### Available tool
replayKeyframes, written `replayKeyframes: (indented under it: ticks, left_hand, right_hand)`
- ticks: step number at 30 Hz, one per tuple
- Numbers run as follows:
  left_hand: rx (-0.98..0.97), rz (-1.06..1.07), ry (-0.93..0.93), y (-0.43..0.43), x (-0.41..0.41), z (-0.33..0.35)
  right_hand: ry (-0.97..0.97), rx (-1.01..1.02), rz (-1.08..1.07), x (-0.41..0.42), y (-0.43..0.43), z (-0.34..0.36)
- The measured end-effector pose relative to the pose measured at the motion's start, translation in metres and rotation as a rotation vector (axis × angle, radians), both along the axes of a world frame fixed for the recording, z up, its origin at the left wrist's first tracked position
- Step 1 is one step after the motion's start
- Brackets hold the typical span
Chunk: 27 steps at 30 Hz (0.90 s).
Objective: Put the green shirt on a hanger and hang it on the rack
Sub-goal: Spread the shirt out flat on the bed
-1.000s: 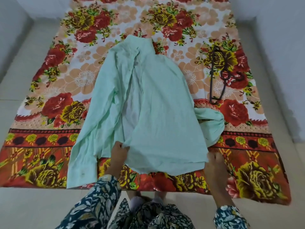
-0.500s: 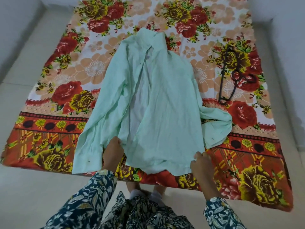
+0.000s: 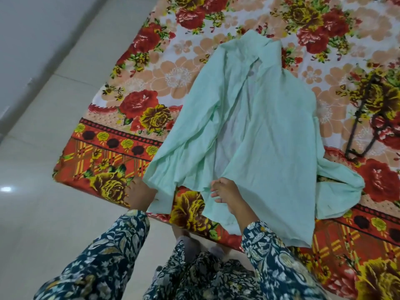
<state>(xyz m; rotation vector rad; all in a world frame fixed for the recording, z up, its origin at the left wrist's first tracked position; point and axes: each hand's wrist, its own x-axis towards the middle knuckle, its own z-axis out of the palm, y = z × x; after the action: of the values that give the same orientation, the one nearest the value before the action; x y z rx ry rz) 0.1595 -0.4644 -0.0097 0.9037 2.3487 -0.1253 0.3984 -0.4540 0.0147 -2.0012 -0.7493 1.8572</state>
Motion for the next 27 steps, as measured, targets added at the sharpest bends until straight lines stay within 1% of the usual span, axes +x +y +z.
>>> replayKeyframes:
  ticks: [2,4,5,6,8,9,11,13,14,16,18,19,21,22,23,25,26,27]
  left_hand:
    - [0.000,-0.056,-0.163,0.006,-0.022,-0.006]
    - [0.026,-0.069,-0.401,0.013,-0.037,-0.002]
    - [0.054,-0.041,-0.479,0.020,-0.048,0.001]
    - [0.112,-0.006,-0.487,0.030,-0.059,0.010]
    - [0.299,0.102,-0.362,0.055,-0.090,0.032]
    - [0.416,0.165,-0.290,0.068,-0.106,0.042]
    - [0.586,0.251,-0.156,0.088,-0.138,0.058]
    - [0.642,0.354,-0.075,0.103,-0.157,0.065]
    - [0.634,0.415,-0.073,0.112,-0.163,0.064]
    - [0.587,0.551,-0.158,0.132,-0.172,0.062]
    - [0.609,0.630,-0.333,0.148,-0.178,0.061]
    - [0.664,0.601,-0.393,0.153,-0.177,0.059]
    - [0.690,0.433,-0.456,0.153,-0.163,0.055]
    - [0.633,0.294,-0.436,0.149,-0.148,0.051]
    - [0.553,0.140,-0.393,0.142,-0.131,0.045]
    - [0.321,-0.245,-0.218,0.123,-0.090,0.030]
    - [0.195,-0.445,-0.179,0.109,-0.066,0.028]
    - [0.097,-0.603,-0.190,0.093,-0.046,0.021]
  right_hand:
    - [-0.114,0.012,0.068,-0.024,0.013,-0.007]
    - [-0.313,0.042,0.179,-0.042,0.023,-0.010]
    - [-0.425,0.060,0.243,-0.050,0.025,-0.009]
    - [-0.539,0.088,0.313,-0.057,0.027,-0.008]
    - [-0.756,0.173,0.453,-0.066,0.029,-0.003]
    - [-0.832,0.224,0.501,-0.070,0.029,-0.002]
    - [-0.889,0.292,0.575,-0.076,0.031,-0.003]
    - [-0.870,0.291,0.655,-0.081,0.032,-0.007]
    - [-0.857,0.279,0.696,-0.083,0.032,-0.011]
    - [-0.834,0.226,0.770,-0.086,0.033,-0.017]
    - [-0.840,0.198,0.804,-0.088,0.034,-0.022]
    - [-0.855,0.191,0.813,-0.089,0.035,-0.022]
    - [-0.850,0.187,0.753,-0.089,0.039,-0.024]
    - [-0.813,0.177,0.666,-0.088,0.043,-0.024]
    - [-0.728,0.147,0.533,-0.085,0.047,-0.023]
    - [-0.481,0.094,0.259,-0.077,0.052,-0.020]
    - [-0.382,0.092,0.157,-0.072,0.053,-0.019]
    - [-0.324,0.089,0.081,-0.067,0.054,-0.015]
